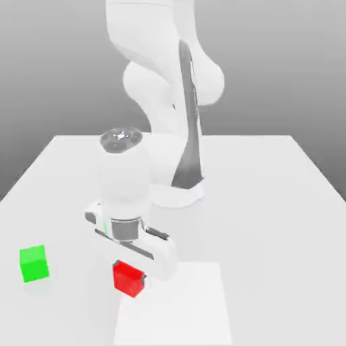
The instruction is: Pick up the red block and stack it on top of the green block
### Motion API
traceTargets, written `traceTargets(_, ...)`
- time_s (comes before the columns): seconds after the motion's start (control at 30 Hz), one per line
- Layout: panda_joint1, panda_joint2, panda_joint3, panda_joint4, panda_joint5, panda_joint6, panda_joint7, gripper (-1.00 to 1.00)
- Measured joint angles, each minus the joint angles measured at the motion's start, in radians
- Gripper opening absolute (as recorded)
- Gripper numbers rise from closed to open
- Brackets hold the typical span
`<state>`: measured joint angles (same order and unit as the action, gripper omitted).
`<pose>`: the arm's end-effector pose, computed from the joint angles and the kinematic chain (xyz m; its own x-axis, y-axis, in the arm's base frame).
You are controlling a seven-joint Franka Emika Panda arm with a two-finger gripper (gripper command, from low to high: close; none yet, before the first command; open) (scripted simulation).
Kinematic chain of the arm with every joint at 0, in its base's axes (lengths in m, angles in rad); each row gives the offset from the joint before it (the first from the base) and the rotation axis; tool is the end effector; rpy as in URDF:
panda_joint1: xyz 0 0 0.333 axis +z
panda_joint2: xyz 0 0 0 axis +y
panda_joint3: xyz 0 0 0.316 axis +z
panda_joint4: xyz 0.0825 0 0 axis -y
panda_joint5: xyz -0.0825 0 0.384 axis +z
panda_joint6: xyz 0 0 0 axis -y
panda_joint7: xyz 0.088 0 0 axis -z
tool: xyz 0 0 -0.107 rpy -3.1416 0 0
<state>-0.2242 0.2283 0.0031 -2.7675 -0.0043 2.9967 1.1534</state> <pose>0.3683 -0.0824 0.1473 0.1991 -0.9800 0.0003 -0.9800 -0.1991 -0.0008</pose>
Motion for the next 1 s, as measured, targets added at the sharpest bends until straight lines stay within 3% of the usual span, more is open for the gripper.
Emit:
traceTargets(0.1, -0.002, 0.002, 0.001, 0.0, -0.001, 0.002, 0.001, -1.0)
traceTargets(0.37, -0.026, -0.224, -0.007, -0.017, 0.005, -0.207, 0.039, -1.0)
traceTargets(0.57, 0.013, -0.235, -0.201, 0.046, 0.004, -0.28, 0.238, -1.0)
traceTargets(0.7, -0.051, -0.235, -0.323, 0.088, 0.002, -0.321, 0.371, -1.0)
traceTargets(0.77, -0.131, -0.178, -0.359, 0.123, 0.05, -0.304, 0.411, -1.0)
traceTargets(0.87, -0.17, -0.058, -0.331, 0.149, 0.162, -0.22, 0.368, -1.0)
traceTargets(0.9, -0.183, -0.03, -0.314, 0.152, 0.188, -0.196, 0.352, 1.0)
traceTargets(1.0, -0.183, -0.03, -0.314, 0.152, 0.188, -0.196, 0.352, 1.0)
